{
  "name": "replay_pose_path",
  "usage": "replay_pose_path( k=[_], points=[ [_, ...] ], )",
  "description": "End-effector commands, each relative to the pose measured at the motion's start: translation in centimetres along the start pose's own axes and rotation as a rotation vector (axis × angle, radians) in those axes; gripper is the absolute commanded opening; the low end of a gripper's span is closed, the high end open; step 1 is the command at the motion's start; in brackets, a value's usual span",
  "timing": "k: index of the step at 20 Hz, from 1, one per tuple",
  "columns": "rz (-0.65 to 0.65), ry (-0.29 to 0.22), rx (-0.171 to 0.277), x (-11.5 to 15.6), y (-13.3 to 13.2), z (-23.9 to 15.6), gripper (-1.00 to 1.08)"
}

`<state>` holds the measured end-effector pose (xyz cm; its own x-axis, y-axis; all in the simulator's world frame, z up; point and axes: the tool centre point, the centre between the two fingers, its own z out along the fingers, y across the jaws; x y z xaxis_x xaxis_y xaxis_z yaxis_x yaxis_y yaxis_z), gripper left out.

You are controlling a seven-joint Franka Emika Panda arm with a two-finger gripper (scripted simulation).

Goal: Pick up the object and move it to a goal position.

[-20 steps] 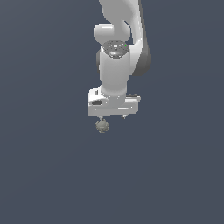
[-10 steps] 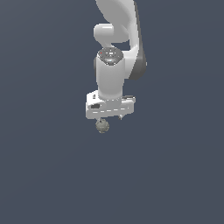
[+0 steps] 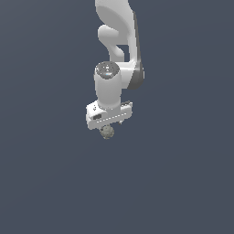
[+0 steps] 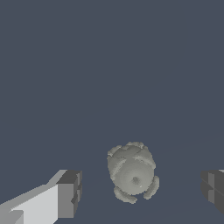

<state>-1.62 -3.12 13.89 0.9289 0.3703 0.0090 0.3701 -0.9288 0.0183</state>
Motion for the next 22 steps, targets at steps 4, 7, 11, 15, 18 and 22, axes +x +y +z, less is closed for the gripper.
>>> replay_pose_path(
  k=[4, 7, 11, 15, 18, 22],
  points=[
    [-0.115, -0.004, 0.008, -1.7, 0.6, 2.2, 1.0],
    [-0.165, -0.005, 0.012, -2.5, 0.7, 3.2, 1.0],
    [-0.214, -0.006, 0.016, -3.2, 0.9, 4.1, 1.0],
    [-0.246, -0.006, 0.018, -3.7, 1.0, 4.7, 1.0],
    [-0.258, -0.007, 0.019, -3.9, 1.0, 4.9, 1.0],
    [-0.256, -0.007, 0.019, -3.9, 1.0, 4.9, 1.0]
  ],
)
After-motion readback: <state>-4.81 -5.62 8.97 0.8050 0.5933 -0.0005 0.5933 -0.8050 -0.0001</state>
